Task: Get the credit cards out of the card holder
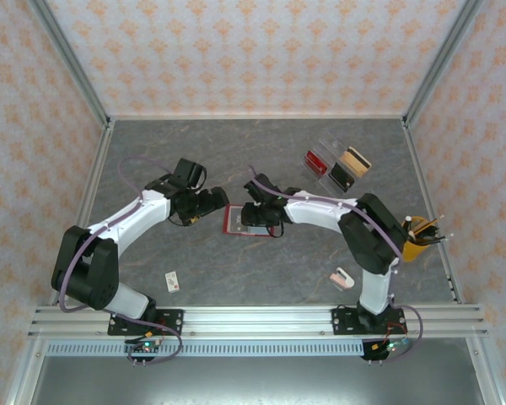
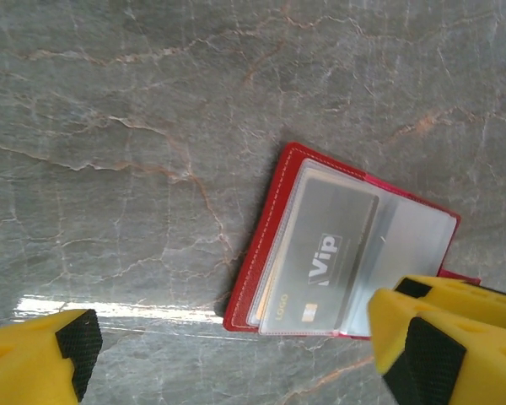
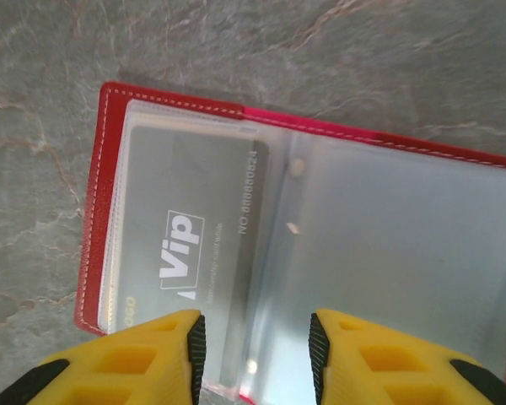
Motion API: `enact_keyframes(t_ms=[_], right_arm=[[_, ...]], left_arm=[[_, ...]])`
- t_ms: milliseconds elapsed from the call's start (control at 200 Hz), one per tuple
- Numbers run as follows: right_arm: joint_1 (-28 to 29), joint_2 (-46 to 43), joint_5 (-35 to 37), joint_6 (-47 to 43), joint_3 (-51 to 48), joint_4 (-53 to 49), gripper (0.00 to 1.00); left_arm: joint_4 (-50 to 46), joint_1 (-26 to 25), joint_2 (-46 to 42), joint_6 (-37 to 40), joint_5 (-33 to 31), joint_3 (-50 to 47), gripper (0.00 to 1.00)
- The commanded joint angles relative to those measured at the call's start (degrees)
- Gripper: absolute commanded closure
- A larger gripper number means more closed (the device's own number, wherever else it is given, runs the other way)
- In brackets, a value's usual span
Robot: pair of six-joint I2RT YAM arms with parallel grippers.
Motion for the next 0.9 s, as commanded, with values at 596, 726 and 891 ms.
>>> enact_keyframes(t_ms=[596, 726, 891], right_arm=[[1.56, 8.7, 10.96, -5.39, 7.9, -11.14, 0.64], [1.56, 8.77, 11.4, -5.21, 7.28, -10.9, 0.67], [1.56, 8.85, 11.15, -4.98, 6.57, -10.46, 0.71]], left_arm=[[1.25, 0.76, -0.29, -1.61, 0.34, -1.91, 0.11], [2.17, 0.69, 0.13, -1.33, 1.96, -2.09, 0.13], [4.43, 0.26, 1.44, -0.74, 5.35, -2.48, 0.24]])
